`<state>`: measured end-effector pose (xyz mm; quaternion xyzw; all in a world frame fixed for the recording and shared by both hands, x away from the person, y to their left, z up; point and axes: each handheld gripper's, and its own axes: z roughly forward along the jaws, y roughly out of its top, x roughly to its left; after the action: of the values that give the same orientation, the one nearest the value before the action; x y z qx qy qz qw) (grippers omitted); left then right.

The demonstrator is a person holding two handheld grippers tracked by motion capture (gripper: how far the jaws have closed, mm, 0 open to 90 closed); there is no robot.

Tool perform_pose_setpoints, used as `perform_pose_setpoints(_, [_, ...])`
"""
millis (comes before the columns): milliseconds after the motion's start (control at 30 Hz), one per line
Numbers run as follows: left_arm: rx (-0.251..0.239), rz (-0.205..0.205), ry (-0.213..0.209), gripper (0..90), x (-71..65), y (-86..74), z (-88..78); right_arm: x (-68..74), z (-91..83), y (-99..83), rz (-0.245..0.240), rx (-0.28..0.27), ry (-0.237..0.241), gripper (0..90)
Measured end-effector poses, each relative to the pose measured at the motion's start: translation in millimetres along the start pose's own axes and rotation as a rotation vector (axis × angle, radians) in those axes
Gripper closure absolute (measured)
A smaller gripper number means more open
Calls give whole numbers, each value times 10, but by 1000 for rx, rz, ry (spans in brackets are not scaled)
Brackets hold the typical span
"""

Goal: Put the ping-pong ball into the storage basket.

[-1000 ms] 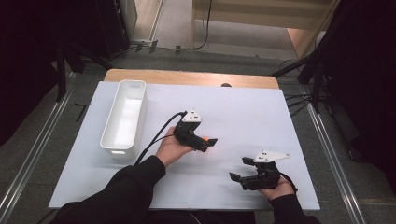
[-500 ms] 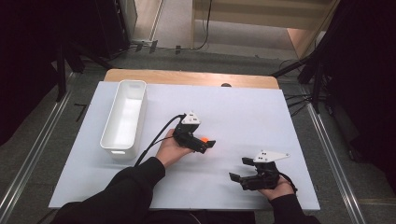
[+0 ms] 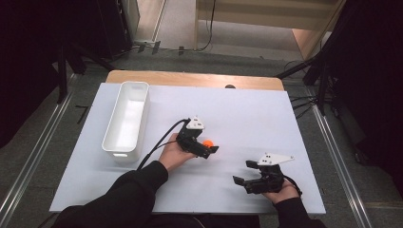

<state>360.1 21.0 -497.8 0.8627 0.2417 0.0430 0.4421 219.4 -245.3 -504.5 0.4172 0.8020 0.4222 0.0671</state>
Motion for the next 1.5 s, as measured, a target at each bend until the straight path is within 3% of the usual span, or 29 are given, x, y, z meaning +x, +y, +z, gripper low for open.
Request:
perform_pose_setpoints(733, [66, 10, -9, 0, -20, -140, 67, -2, -4, 2, -1, -1, 1, 146])
perform_pose_setpoints(967, [88, 27, 10, 0, -36, -149, 88, -1, -4, 2, -2, -1, 2, 146])
perform_pose_setpoints(1100, [101, 73, 26, 22, -81, -151, 103, 5, -5, 2, 1, 1, 5, 146])
perform_pose_setpoints(1400, [130, 70, 49, 36, -91, -144, 135, 4, -2, 2, 1, 0, 3, 146])
perform_pose_setpoints(1500, [147, 95, 76, 61, -120, -143, 149, 5, -5, 1, 3, 2, 4, 146])
